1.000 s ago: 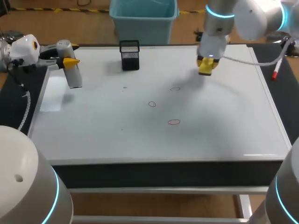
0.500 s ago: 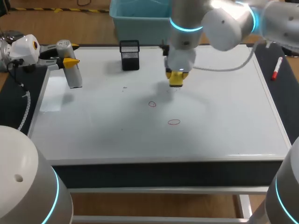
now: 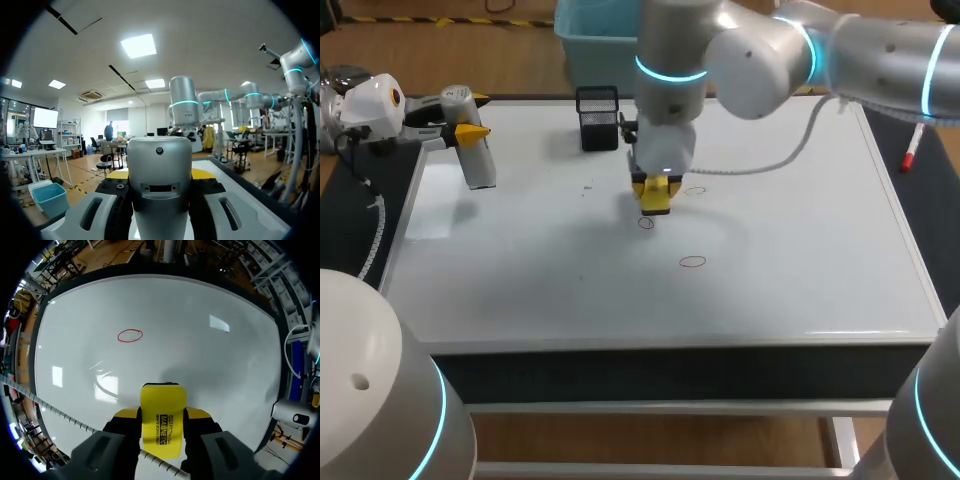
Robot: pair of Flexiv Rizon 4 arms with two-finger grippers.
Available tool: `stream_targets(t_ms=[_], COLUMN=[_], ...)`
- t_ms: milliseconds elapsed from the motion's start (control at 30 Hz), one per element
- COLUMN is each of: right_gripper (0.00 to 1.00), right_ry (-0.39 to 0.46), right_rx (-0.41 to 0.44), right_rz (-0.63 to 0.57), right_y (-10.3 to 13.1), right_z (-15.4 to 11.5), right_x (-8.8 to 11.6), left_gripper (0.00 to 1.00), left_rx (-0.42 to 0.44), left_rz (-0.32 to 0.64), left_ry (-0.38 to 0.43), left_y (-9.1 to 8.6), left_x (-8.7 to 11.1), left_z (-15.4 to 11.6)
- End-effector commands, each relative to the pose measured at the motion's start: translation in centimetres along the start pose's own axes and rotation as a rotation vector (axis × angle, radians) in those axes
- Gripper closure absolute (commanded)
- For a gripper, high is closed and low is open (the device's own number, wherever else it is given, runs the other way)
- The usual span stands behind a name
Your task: Pick up the inspection probe, press it on each red-marked spot on the whiteboard one by one, put down the probe, pick up the eraser, and wipe off all the red marks.
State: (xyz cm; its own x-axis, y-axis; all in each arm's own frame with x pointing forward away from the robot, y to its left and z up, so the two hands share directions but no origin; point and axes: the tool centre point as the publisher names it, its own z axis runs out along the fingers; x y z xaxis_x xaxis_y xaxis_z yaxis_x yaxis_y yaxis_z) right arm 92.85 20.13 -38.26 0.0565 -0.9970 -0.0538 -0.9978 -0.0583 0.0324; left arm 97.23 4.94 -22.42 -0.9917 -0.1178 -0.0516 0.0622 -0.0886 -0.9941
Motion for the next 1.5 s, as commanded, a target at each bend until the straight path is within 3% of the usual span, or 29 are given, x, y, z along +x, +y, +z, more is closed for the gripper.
stream_targets(t_ms=[33, 800, 1500], right_gripper=[1.0, 1.0, 1.0], right_ry=[0.017, 0.014, 0.033], right_rx=[0.009, -0.019, -0.048], right_rz=[-0.005, -0.036, -0.042], right_y=[0.1, 2.6, 2.6], right_z=[0.7, 3.3, 4.8], right_x=[-1.3, -3.4, -2.3], left_gripper=[1.0, 1.0, 1.0], left_rx=[-0.001, -0.001, -0.001], left_rz=[0.0, 0.0, 0.0], left_ry=[0.001, 0.001, 0.001], left_y=[-0.1, -0.1, -0.1], left_x=[0.0, 0.0, 0.0], left_z=[0.0, 0.0, 0.0])
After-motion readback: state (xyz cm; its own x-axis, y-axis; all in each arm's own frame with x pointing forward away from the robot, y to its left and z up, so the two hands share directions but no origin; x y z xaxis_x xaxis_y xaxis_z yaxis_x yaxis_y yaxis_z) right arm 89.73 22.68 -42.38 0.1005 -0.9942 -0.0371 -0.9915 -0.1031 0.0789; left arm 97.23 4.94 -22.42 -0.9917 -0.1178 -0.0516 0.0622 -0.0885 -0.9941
